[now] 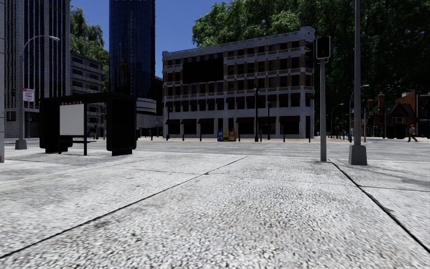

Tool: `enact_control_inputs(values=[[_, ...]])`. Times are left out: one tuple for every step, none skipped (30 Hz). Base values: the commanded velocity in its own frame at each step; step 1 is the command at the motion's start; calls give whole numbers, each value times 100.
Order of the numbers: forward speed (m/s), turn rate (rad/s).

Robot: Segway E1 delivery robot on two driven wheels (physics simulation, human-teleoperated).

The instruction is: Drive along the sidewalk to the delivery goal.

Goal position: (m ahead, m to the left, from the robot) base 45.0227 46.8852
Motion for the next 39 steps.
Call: enact_control_inputs(values=[[0,0],[0,0],[0,0],[0,0],[0,0],[0,0],[0,0],[0,0],[0,0],[0,0],[0,0],[0,0],[0,0],[0,0],[0,0],[0,0],[0,0],[0,0],[0,0],[0,0],[0,0],[0,0],[0,0],[0,0],[0,0],[0,0],[0,0],[0,0],[0,0],[0,0],[78,0],[123,0],[163,0],[163,0],[173,0],[175,0],[176,0],[177,0],[177,0]])
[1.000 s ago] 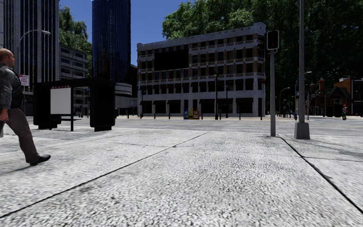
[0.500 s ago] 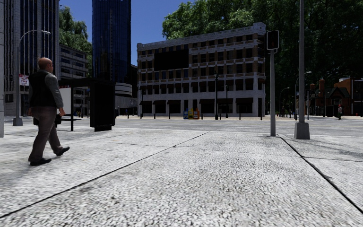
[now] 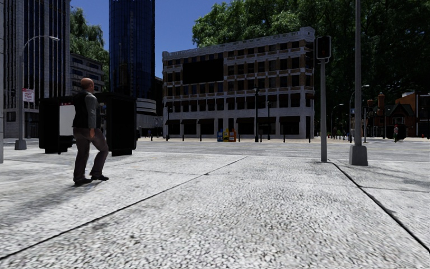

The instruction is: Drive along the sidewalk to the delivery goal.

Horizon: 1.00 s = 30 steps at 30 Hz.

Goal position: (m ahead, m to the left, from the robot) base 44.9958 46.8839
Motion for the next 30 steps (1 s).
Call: enact_control_inputs(values=[[177,0],[177,0],[177,0],[177,0],[177,0],[177,0],[177,0],[177,0],[177,0],[177,0],[177,0],[177,0],[177,0],[177,0],[177,10],[177,37],[177,64],[177,86],[177,92],[177,94],[177,94],[177,99],[176,103],[176,104],[175,105],[175,105],[175,105],[175,105],[175,105],[175,105]])
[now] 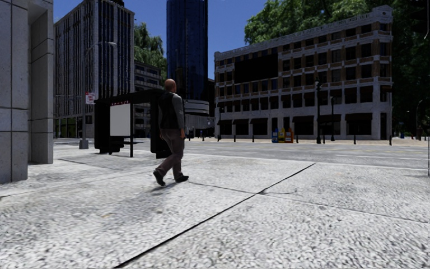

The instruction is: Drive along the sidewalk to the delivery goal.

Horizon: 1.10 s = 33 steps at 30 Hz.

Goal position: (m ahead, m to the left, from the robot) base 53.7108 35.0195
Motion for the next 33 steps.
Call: enact_control_inputs(values=[[175,105],[175,105],[175,105],[175,105],[175,105],[175,105],[175,104],[175,91],[175,74],[175,74],[175,24],[175,11],[172,2],[164,0],[157,0],[154,0],[154,0],[151,0],[149,0],[148,-25],[147,-72],[147,-120],[147,-120],[147,-120],[147,-120],[147,-111],[146,0],[146,0],[146,0],[146,0],[146,0],[146,0],[146,0]])
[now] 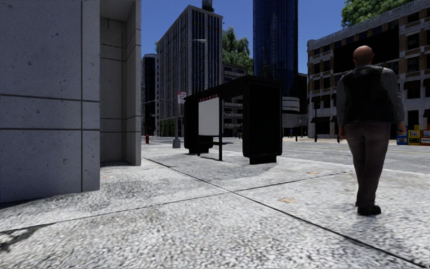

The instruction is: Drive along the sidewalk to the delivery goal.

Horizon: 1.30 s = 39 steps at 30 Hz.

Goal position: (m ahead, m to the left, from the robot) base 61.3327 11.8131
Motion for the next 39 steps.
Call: enact_control_inputs(values=[[146,0],[146,0],[146,0],[146,0],[146,0],[146,0],[146,0],[146,0],[146,0],[146,0],[146,0],[146,0],[146,0],[146,0],[146,0],[146,0],[146,0],[146,0],[146,0],[146,0],[146,0],[146,0],[146,0],[146,0],[146,0],[146,0],[146,0],[146,0],[146,0],[146,0],[146,0],[146,0],[146,0],[146,0],[146,0],[146,0],[146,0],[146,0],[146,0]])
